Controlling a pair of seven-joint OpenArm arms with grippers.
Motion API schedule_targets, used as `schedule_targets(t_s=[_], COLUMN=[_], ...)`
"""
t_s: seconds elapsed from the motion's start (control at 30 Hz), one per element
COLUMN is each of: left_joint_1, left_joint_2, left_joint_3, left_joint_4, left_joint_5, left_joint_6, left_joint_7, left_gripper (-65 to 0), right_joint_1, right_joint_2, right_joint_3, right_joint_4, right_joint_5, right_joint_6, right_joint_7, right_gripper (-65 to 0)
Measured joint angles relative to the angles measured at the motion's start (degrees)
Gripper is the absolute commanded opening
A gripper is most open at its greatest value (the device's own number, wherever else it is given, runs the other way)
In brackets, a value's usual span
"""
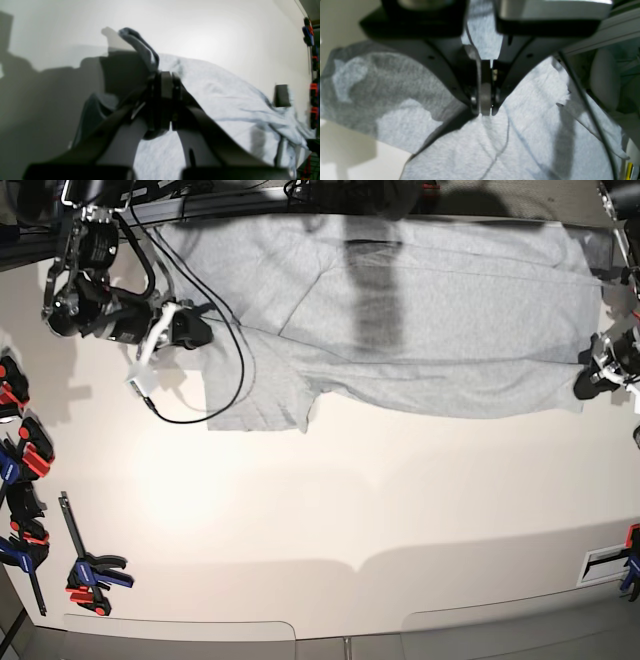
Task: Fold the T-shirt properly
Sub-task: 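Lift both grasped edges and fold them over toward the collar side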
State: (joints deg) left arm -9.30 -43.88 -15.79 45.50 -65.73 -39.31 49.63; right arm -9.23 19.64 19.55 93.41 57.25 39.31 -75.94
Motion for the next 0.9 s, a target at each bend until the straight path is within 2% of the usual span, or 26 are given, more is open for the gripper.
schedule_targets(t_s=[0.1, 0.23, 0.4, 0.57, 0.87, 0.9], left_joint_1=[0.4, 0.6, 1.0, 4.7, 9.8, 9.8], left_joint_2=[0.0, 0.2, 0.2, 0.2, 0.2, 0.3], left_joint_3=[-0.1, -3.8, -7.6, -7.8, -7.8, -7.8], left_joint_4=[0.1, 0.4, 0.4, 0.5, 0.5, 0.5], left_joint_5=[0.0, -0.2, -1.7, -3.5, -3.5, -3.5], left_joint_6=[0.0, 0.0, 0.0, -0.2, -0.1, -0.1], left_joint_7=[0.0, 1.4, 4.2, 4.5, 3.8, 3.8], left_gripper=[-65.0, -65.0, -65.0, -65.0, -65.0, -63.0], right_joint_1=[-2.4, -6.1, -8.6, -8.4, -8.4, -8.4], right_joint_2=[0.0, 0.1, -0.2, -2.4, -8.4, -8.6], right_joint_3=[3.2, 7.7, 9.0, 9.1, 9.0, 9.0], right_joint_4=[3.2, 5.9, 6.1, 6.1, 6.1, 6.1], right_joint_5=[0.2, 0.2, 1.1, 0.8, -1.2, -2.3], right_joint_6=[0.0, 0.0, 0.0, 0.0, 0.0, 0.0], right_joint_7=[0.4, 0.9, 1.3, 1.5, 1.6, 1.7], right_gripper=[-65.0, -65.0, -65.0, -65.0, -65.0, -65.0])
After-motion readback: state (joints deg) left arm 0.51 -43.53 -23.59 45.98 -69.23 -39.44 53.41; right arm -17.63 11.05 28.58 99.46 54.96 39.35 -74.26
